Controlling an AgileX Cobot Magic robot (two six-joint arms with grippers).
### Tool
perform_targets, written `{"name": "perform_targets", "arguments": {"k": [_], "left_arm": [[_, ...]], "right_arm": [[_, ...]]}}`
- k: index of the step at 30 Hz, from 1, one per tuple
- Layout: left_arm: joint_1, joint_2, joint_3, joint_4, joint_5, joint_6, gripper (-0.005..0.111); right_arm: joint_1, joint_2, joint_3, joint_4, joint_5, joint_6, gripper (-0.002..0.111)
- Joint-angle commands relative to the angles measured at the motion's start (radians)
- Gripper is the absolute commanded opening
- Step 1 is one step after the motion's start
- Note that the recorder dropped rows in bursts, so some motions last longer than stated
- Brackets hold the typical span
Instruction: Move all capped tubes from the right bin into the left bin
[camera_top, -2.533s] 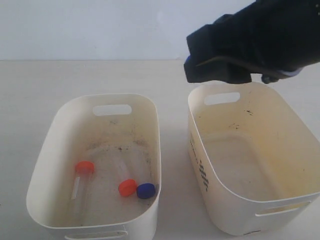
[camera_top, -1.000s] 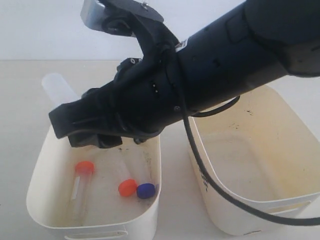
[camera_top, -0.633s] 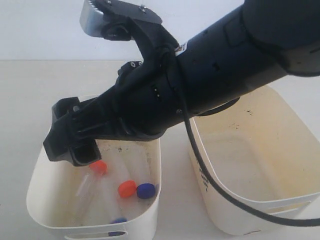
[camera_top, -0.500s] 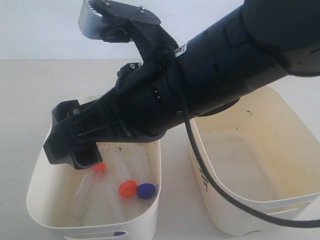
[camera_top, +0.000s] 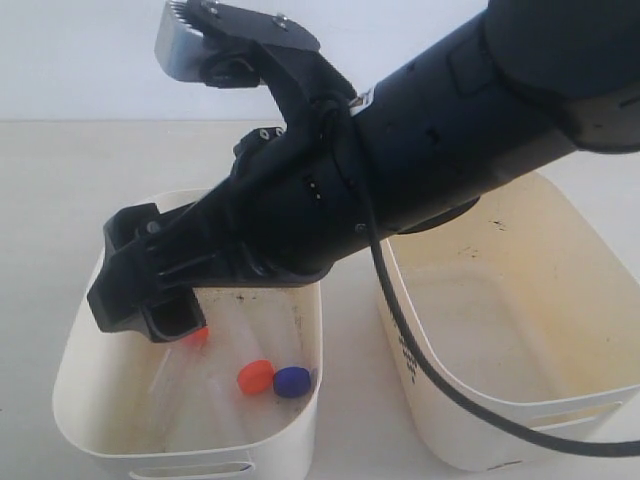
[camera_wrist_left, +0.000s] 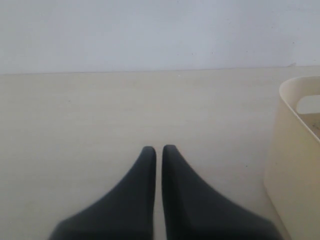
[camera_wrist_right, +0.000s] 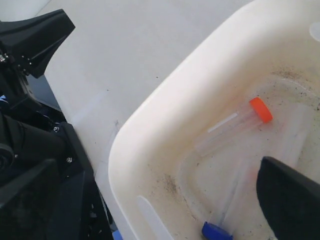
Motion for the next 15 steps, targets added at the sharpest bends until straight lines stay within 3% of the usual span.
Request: {"name": "perform_targets", "arguments": {"k": [1, 15], "left_arm": [[0.0, 0.003, -0.004, -0.006, -0.006, -0.009, 0.004], [0.0, 0.003, -0.004, -0.006, -0.008, -0.009, 0.004]], "right_arm": [[0.001, -0.001, -0.005, -0.006, -0.007, 0.006, 0.101], [0.001, -0.001, -0.005, -0.008, -0.014, 0.007, 0.101]]}}
